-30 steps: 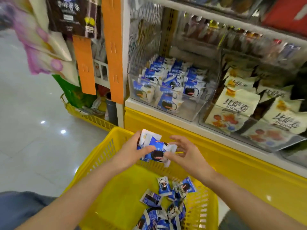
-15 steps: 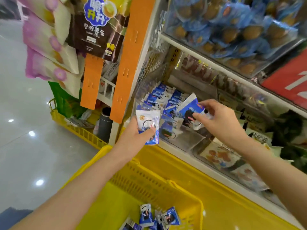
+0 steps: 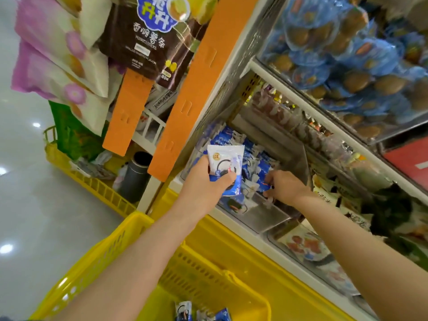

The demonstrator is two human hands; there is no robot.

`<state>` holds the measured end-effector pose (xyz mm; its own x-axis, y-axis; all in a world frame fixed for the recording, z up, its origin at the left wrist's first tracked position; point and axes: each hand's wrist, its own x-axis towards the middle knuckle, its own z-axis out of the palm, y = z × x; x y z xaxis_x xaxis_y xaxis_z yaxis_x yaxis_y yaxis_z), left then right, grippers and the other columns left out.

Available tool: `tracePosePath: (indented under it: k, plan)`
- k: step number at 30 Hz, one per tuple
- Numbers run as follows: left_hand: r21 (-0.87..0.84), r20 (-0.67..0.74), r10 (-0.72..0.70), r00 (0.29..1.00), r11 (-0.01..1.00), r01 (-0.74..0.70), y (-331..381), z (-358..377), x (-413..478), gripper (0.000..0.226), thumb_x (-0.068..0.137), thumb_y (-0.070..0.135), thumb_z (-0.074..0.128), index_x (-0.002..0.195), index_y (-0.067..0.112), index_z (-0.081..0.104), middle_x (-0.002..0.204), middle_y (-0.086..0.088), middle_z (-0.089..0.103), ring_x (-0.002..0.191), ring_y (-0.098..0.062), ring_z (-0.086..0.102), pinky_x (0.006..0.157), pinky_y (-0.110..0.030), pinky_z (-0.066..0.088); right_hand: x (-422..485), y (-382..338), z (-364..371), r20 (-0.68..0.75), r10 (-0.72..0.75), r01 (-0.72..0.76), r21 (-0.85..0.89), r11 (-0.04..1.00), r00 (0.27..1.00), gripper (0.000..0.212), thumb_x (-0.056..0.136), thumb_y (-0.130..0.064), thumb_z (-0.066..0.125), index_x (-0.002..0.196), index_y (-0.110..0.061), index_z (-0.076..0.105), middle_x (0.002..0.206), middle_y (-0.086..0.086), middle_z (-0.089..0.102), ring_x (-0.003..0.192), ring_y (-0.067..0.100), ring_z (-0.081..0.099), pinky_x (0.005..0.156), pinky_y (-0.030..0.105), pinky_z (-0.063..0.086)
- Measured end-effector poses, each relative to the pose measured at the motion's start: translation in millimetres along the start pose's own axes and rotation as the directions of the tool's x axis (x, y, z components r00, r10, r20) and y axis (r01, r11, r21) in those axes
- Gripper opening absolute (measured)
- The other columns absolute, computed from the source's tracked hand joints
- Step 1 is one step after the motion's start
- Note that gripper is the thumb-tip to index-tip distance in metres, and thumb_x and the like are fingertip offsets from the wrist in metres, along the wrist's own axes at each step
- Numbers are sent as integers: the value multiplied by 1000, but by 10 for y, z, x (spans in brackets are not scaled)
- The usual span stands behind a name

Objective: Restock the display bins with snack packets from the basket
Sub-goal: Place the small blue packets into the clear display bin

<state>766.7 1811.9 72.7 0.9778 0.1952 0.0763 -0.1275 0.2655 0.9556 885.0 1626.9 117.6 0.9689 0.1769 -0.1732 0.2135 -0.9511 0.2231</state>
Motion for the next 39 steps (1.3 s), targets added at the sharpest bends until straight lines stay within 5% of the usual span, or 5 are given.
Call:
tracePosePath:
  k: [12, 20, 28, 34, 39]
  plan:
    - [-93, 115, -182, 977, 977, 193, -40, -11, 12, 27, 87, 8, 60, 96, 32, 53, 100, 9, 65, 93, -4, 63, 72, -19, 49, -224, -122, -50, -298, 14, 60, 238, 969, 954, 31, 93, -22, 55, 124, -21, 53, 119, -1, 59, 98, 17, 60, 83, 34, 50]
    - [-34, 288, -50, 956, 997, 63, 34, 76, -177, 28, 89, 12, 59, 109, 32, 60, 105, 9, 70, 99, -2, 63, 70, -10, 49, -914, -387, -158, -154, -53, 163, 929, 331, 987, 23, 94, -32, 51, 112, -17, 54, 89, -5, 71, 81, 11, 69, 72, 27, 59]
    - [-23, 335, -139, 932, 988, 156, 49, 76, -320, 32, 79, 26, 63, 111, 22, 58, 99, 1, 71, 90, -10, 67, 71, -19, 52, -1197, -169, -74, -110, -107, 122, 986, 110, 988, 25, 81, -27, 68, 102, -14, 64, 94, 3, 74, 88, 17, 71, 76, 28, 58]
    - [316, 117, 60, 991, 944, -95, 34, 177, -359, 13, 82, 18, 67, 85, 26, 58, 86, 6, 63, 86, -6, 61, 74, -18, 49, -1392, -116, 11, -321, -212, 363, 540, 759, 923, 44, 81, -40, 66, 117, -38, 42, 104, -36, 50, 87, -16, 54, 77, 8, 46]
    - [452, 181, 206, 962, 851, -267, 59, 262, -488, 21, 82, 21, 68, 83, 36, 54, 80, 14, 58, 76, 6, 55, 67, -7, 43, -1442, -153, 27, -412, -267, 431, 382, 818, 871, 47, 83, -40, 63, 129, -35, 51, 110, -31, 42, 103, -14, 36, 93, 10, 31]
